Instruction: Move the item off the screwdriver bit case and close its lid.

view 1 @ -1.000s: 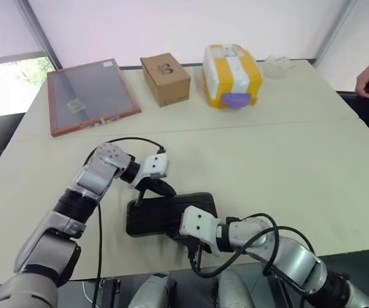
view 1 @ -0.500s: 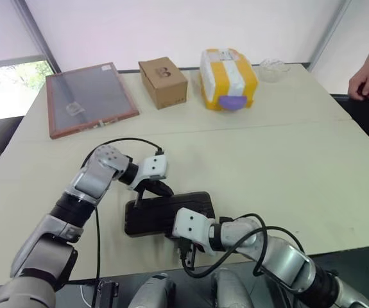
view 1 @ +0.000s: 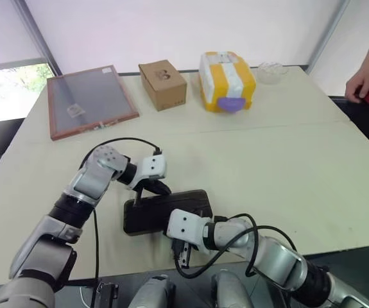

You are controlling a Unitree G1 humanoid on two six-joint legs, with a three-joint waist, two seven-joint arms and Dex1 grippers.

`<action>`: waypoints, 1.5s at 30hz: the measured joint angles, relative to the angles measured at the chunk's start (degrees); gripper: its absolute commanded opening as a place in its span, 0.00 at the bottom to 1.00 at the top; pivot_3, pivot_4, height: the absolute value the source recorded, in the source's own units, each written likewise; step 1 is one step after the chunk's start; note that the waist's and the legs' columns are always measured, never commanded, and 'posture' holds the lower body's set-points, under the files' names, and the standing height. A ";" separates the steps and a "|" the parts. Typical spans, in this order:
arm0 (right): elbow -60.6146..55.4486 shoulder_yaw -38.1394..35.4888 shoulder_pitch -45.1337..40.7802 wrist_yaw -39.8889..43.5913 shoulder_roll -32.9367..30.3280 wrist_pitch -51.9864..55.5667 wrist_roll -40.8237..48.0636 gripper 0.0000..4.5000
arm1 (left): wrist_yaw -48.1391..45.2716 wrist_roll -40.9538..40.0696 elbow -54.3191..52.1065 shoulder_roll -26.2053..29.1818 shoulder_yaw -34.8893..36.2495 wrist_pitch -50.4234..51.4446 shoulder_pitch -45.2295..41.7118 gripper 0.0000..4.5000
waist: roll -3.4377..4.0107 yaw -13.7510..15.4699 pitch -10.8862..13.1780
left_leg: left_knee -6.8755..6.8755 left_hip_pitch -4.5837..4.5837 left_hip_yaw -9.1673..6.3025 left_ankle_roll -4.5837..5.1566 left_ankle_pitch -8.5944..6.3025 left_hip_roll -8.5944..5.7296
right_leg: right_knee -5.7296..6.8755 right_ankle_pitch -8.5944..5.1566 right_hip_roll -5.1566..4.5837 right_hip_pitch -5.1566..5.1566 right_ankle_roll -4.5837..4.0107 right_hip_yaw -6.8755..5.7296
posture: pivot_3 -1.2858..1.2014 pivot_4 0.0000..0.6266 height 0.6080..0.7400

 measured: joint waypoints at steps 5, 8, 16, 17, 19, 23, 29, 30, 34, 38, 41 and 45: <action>1.69 0.46 -1.20 -0.02 0.28 -1.37 -0.01 0.01 | 0.66 0.56 0.00 0.30 0.39 -0.12 0.00 0.00 | 0.03 0.05 -0.01 | -0.03 0.00 -0.01 -0.04 0.02 0.11 | -0.01 0.00 0.13 0.00 -0.02 0.04 | 0.52 0.24 1.00; 1.37 0.23 -1.23 -0.15 0.51 0.25 -0.01 0.01 | 1.98 1.50 2.91 -1.57 0.50 -4.74 -0.17 0.00 | 0.24 0.18 -0.25 | -0.04 0.04 -0.01 -0.04 0.01 0.10 | -0.09 0.00 0.13 0.07 -0.02 0.04 | 0.52 0.24 1.00; -7.79 -10.86 3.89 0.54 -4.88 11.12 4.91 0.01 | 4.37 3.24 23.29 -9.37 -0.35 -19.39 -7.00 0.00 | 0.38 3.17 -0.34 | 0.08 -0.15 -0.09 -0.04 0.01 -0.06 | -0.22 0.01 0.06 0.08 -0.03 0.07 | 0.52 0.24 1.00; -8.02 -11.98 4.34 0.54 -5.50 11.52 4.97 0.01 | 4.08 3.30 24.66 -9.33 -0.43 -20.37 -7.66 0.00 | 0.38 3.04 -0.34 | 0.06 -0.16 -0.09 -0.04 0.01 -0.05 | -0.21 0.01 0.06 0.07 -0.03 0.07 | 0.52 0.24 1.00; -8.47 -13.60 4.84 0.54 -6.22 12.20 5.17 0.01 | 3.54 3.34 27.12 -9.37 -0.59 -22.55 -8.82 0.00 | 0.38 2.86 -0.34 | 0.03 -0.15 -0.08 -0.04 0.01 0.00 | -0.20 0.01 0.08 0.04 -0.03 0.07 | 0.52 0.24 1.00; -8.87 -15.67 5.13 0.49 -6.31 14.04 5.95 0.01 | 3.43 3.58 30.93 -9.98 -0.69 -25.90 -10.47 0.00 | 0.37 2.88 -0.33 | 0.03 -0.15 -0.07 -0.04 0.01 0.00 | -0.21 0.01 0.07 0.06 -0.02 0.07 | 0.52 0.24 1.00; -10.17 -19.99 5.64 0.15 0.05 19.48 10.28 0.01 | 4.22 4.74 33.36 -10.15 -1.03 -29.05 -11.69 0.00 | 0.39 2.93 -0.34 | 0.03 -0.12 -0.09 -0.04 0.02 0.02 | -0.19 0.01 0.09 0.06 -0.02 0.08 | 0.52 0.24 1.00; -11.20 -20.94 5.63 0.25 1.32 20.44 11.41 0.01 | 4.76 5.12 33.80 -10.15 -1.29 -29.73 -12.15 0.00 | 0.42 3.02 -0.36 | 0.03 -0.11 -0.10 -0.05 0.02 0.02 | -0.19 0.01 0.09 0.08 -0.03 0.08 | 0.52 0.24 1.00; -17.03 -26.01 6.63 2.05 3.90 25.12 18.57 0.01 | 11.81 8.22 37.95 -8.60 -1.09 -32.67 -15.80 0.00 | 0.44 2.89 -0.38 | 0.02 -0.02 -0.12 -0.05 0.02 0.02 | -0.20 0.01 0.12 0.17 -0.02 0.08 | 0.52 0.24 1.00; -17.65 -28.22 6.87 2.06 3.25 26.93 21.27 0.01 | 13.93 8.67 41.19 -7.24 0.27 -32.91 -16.23 0.00 | 0.41 2.22 -0.29 | -0.09 -0.36 -0.09 -0.04 0.01 0.08 | -0.05 0.01 0.16 -0.33 -0.02 0.09 | 0.52 0.24 1.00; -17.40 -27.41 6.75 2.10 1.40 26.06 21.77 0.01 | 10.95 6.33 39.69 -7.17 2.01 -29.87 -15.08 0.00 | 0.41 1.87 -0.29 | -0.05 -0.72 -0.08 -0.04 0.01 0.06 | -0.05 0.01 0.13 -0.65 -0.01 0.09 | 0.52 0.24 1.00; -15.97 -26.27 6.78 1.96 -0.08 24.72 21.75 0.01 | 6.91 3.26 34.30 -6.99 3.60 -25.66 -11.49 0.00 | 0.41 1.29 -0.29 | 0.01 -1.01 -0.10 -0.05 0.01 0.05 | -0.02 0.02 0.11 -0.89 -0.02 0.07 | 0.52 0.24 1.00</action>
